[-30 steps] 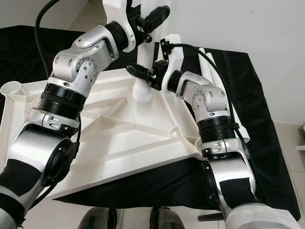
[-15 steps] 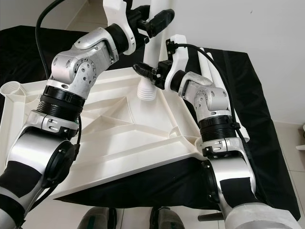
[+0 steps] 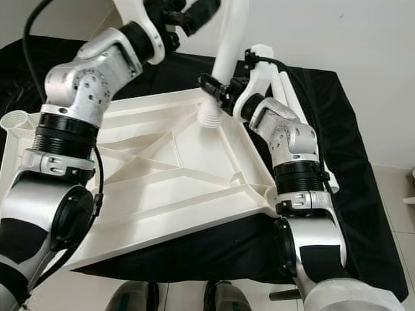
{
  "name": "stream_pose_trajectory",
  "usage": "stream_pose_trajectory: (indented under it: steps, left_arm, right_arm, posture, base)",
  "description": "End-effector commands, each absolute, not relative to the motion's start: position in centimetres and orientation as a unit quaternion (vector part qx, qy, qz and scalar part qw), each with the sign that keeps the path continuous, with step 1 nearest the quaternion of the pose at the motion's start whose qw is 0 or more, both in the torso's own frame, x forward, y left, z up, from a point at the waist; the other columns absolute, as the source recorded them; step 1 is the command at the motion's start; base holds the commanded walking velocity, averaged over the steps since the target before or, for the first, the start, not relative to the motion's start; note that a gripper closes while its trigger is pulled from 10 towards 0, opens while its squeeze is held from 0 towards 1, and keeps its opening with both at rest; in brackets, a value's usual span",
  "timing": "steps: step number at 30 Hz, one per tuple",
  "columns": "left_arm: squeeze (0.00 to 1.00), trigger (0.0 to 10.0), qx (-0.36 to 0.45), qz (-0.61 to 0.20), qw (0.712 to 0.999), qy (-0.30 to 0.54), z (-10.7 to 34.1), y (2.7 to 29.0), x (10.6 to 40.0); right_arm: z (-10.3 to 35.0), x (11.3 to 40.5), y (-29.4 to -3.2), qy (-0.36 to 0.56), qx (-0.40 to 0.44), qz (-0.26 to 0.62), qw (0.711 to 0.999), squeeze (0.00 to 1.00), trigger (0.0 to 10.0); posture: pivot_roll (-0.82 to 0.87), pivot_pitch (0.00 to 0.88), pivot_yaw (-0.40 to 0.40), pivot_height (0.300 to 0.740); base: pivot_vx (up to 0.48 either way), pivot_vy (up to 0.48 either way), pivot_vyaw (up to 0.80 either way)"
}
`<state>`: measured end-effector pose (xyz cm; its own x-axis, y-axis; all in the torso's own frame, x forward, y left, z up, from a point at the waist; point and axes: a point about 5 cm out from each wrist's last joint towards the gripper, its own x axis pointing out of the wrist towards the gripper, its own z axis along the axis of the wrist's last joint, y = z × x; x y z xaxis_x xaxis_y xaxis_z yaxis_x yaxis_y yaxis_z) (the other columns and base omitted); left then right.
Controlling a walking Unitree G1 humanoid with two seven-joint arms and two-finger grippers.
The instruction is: Building children table
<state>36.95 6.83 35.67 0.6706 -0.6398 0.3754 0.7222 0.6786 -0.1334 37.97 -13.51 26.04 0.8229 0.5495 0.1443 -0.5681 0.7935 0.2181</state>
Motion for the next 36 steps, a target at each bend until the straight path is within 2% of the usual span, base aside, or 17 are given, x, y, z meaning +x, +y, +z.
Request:
stream_pose_trajectory:
  steps: [1, 5, 9, 11, 17, 24, 28, 29, 31, 33, 36]
  left_arm:
    - [0.0, 10.0, -0.144, -0.364, 0.909, -0.144, 35.3, 7.5, 37.1]
    - [0.0, 10.0, -0.13, -0.305, 0.933, -0.139, 33.0, 10.3, 37.6]
    - [0.0, 10.0, -0.131, -0.291, 0.94, -0.118, 31.5, 11.2, 37.7]
    - [0.0, 10.0, -0.103, -0.269, 0.951, -0.11, 30.0, 12.1, 37.6]
    - [0.0, 10.0, -0.064, -0.269, 0.956, -0.097, 28.6, 12.2, 37.2]
    - [0.0, 10.0, -0.007, -0.302, 0.952, -0.054, 24.4, 11.7, 35.8]
    - [0.0, 10.0, 0.004, -0.279, 0.958, -0.06, 24.3, 12.5, 35.9]
    - [0.0, 10.0, -0.031, -0.237, 0.969, -0.059, 24.4, 14.2, 36.3]
    - [0.0, 10.0, -0.044, -0.227, 0.971, -0.057, 24.4, 14.6, 36.4]
    - [0.0, 10.0, -0.035, -0.209, 0.976, -0.053, 24.0, 15.6, 36.4]
    - [0.0, 10.0, -0.039, -0.135, 0.99, -0.014, 21.2, 18.6, 35.9]
  right_arm:
    - [26.1, 37.9, -14.1, -0.051, 0.139, 0.277, 0.949, 0.0, 10.0]
    - [25.1, 37.2, -15.2, -0.064, 0.141, 0.245, 0.957, 0.0, 10.0]
    - [24.7, 36.8, -15.7, -0.077, 0.157, 0.228, 0.958, 0.0, 10.0]
    - [24.6, 36.4, -16.3, -0.096, 0.166, 0.212, 0.958, 0.0, 10.0]
    - [24.7, 36.0, -16.9, -0.121, 0.18, 0.195, 0.956, 0.0, 10.0]
    - [25.0, 35.5, -18.9, -0.163, 0.223, 0.141, 0.951, 0.0, 10.0]
    - [25.1, 35.5, -19.5, -0.17, 0.225, 0.127, 0.951, 0.0, 10.0]
    - [25.2, 35.4, -19.7, -0.174, 0.23, 0.122, 0.95, 0.0, 10.0]
    - [25.2, 35.4, -19.7, -0.174, 0.231, 0.121, 0.95, 0.0, 10.0]
    - [25.1, 35.3, -19.8, -0.173, 0.23, 0.12, 0.95, 0.0, 10.0]
    - [23.8, 34.8, -19.4, -0.159, 0.224, 0.119, 0.954, 0.0, 10.0]
  posture:
    - [0.05, 0.078, -0.014, 0.74]
    - [0.05, 0.078, 0.001, 0.74]
    - [0.05, 0.076, 0.006, 0.74]
    - [0.04, 0.076, 0.009, 0.74]
    - [0.04, 0.07, 0.014, 0.74]
    - [0.04, 0.05, 0.006, 0.74]
    - [0.04, 0.035, 0.007, 0.74]
    - [0.04, 0.031, 0.009, 0.74]
    - [0.04, 0.029, 0.01, 0.74]
    - [0.04, 0.026, 0.01, 0.74]
    - [0.03, 0.017, 0.015, 0.74]
  base:
    - [0.0, 0.0, 0.0]
    - [0.0, 0.0, 0.0]
    - [0.0, 0.0, 0.0]
    - [0.0, 0.0, 0.0]
    - [0.0, 0.0, 0.0]
    - [0.0, 0.0, 0.0]
    - [0.0, 0.0, 0.0]
    - [0.0, 0.0, 0.0]
    - [0.0, 0.0, 0.0]
    - [0.0, 0.0, 0.0]
    - [0.0, 0.0, 0.0]
